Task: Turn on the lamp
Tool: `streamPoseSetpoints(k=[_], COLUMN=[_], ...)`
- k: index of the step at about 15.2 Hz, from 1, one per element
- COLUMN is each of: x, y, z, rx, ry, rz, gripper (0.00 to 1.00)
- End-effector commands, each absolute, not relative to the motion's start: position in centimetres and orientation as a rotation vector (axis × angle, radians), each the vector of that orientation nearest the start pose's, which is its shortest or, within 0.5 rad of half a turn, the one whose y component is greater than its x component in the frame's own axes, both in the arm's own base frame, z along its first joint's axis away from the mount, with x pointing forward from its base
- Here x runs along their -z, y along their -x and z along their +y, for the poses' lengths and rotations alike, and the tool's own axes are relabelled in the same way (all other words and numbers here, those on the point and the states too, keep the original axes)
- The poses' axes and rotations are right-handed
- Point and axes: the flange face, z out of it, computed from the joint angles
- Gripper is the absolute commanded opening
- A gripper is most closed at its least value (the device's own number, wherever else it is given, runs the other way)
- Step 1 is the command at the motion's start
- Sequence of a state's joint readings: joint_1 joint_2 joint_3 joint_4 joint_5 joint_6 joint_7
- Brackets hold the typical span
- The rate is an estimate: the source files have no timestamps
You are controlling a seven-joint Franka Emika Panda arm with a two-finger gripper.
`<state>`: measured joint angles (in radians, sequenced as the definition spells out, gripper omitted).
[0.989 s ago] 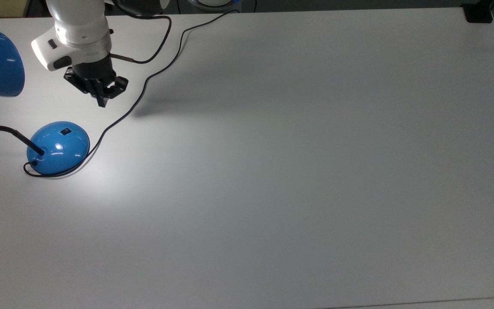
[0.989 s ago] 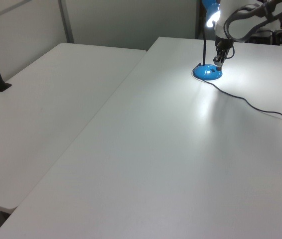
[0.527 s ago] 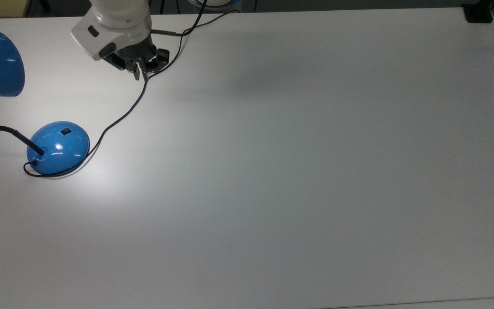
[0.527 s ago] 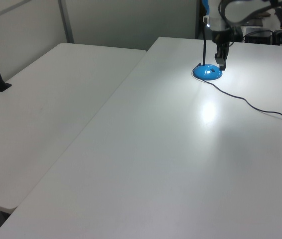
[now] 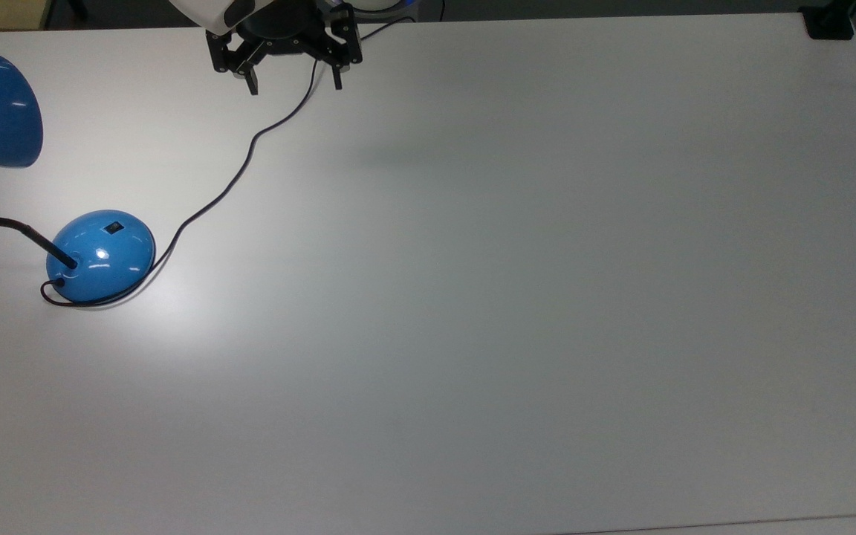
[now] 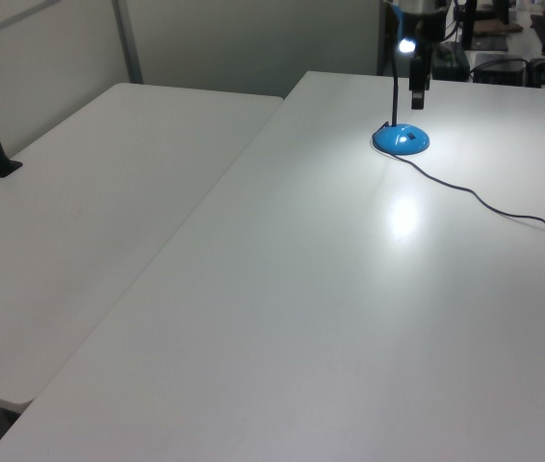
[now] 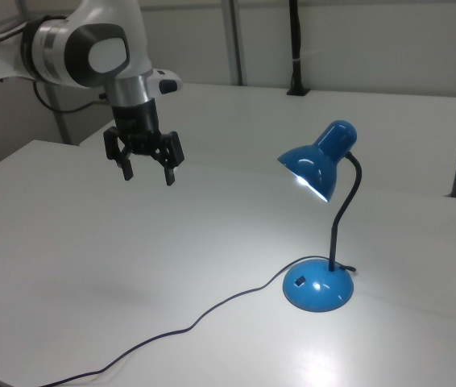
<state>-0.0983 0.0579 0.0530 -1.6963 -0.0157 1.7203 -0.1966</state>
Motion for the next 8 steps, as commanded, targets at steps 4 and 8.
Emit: streamPoseSetpoints(k=[4, 8], x=[-56.48, -56.6], y=[-58.48, -58.54], z=[-3.46, -3.48], rx=[0.108, 0.117], ry=[3.021, 3.024], rz=[-0.316, -0.312], gripper=[1.0, 1.0])
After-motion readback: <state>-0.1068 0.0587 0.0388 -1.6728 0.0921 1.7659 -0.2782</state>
